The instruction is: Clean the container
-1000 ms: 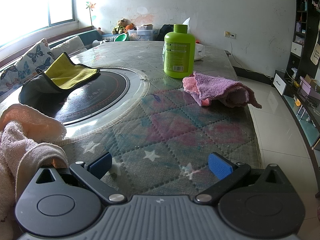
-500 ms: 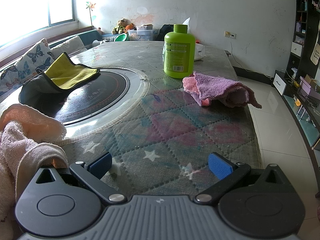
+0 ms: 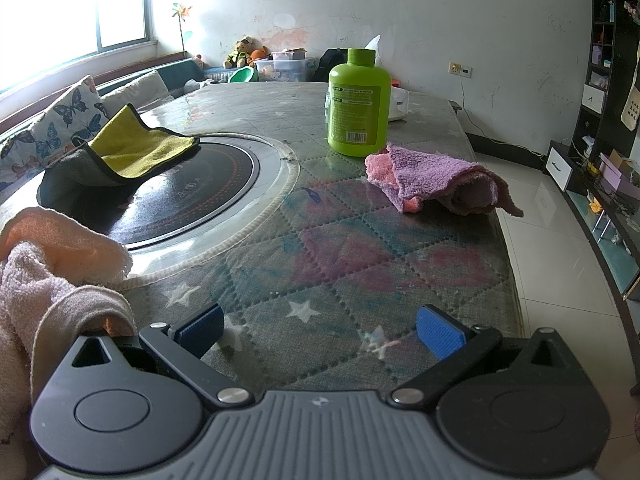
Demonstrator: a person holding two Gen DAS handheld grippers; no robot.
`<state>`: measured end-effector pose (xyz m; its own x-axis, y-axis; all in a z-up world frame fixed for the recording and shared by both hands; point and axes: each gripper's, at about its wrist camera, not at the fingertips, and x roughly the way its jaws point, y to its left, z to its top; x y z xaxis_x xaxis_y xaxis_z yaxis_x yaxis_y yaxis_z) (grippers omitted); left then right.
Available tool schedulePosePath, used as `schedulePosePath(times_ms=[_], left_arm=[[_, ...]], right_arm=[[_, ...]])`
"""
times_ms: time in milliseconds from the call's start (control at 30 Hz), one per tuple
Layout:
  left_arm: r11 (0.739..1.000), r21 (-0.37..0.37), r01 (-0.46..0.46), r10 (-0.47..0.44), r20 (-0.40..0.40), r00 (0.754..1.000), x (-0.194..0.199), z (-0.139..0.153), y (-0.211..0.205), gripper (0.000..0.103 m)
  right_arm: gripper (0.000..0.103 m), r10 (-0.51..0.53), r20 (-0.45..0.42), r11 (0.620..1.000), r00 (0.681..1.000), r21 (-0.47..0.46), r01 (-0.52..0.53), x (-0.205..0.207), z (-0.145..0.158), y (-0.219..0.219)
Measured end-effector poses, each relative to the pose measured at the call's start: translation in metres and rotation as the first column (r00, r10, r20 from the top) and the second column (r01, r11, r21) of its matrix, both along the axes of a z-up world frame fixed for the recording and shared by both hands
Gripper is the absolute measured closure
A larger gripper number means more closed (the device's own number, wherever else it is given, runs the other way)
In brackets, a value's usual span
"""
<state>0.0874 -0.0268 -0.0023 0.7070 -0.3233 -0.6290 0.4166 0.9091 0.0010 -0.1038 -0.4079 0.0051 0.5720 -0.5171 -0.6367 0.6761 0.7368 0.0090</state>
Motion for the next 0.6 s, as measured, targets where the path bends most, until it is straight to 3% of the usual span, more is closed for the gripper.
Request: schedulePosePath(times_ms=[600], left_arm=[[0.998, 0.005, -0.059, 0.059, 0.002, 0.998, -0.052, 0.002, 0.006, 0.0]], right_arm=[[0.0, -0.004, 0.004, 1.0, 1.0, 0.006, 0.004, -0.02, 0.001, 0.019]])
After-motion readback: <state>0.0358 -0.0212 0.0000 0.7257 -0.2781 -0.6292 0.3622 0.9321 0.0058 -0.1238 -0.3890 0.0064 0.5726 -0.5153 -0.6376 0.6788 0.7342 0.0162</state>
